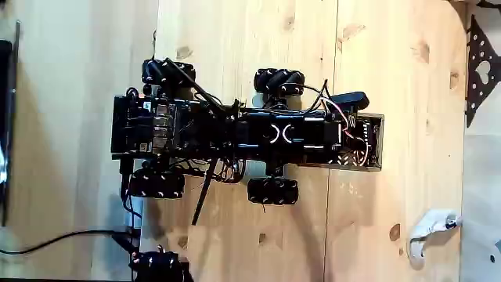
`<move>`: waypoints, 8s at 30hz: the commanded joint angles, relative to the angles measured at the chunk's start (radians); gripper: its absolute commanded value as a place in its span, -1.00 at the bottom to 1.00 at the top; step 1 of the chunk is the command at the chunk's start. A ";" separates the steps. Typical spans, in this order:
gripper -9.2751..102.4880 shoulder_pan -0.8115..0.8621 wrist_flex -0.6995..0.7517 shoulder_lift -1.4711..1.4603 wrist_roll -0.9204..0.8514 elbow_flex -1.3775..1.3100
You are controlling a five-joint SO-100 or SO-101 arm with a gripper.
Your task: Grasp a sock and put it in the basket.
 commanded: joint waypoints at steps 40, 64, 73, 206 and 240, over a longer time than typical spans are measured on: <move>-0.83 -0.003 0.140 0.009 0.005 -0.014; -0.83 0.021 -0.120 -0.146 0.069 -0.048; -0.83 -0.020 -0.313 -0.505 0.218 -0.282; -0.83 0.518 -0.456 -2.661 -0.736 -2.233; 0.16 0.551 -0.836 -2.927 -0.842 -2.233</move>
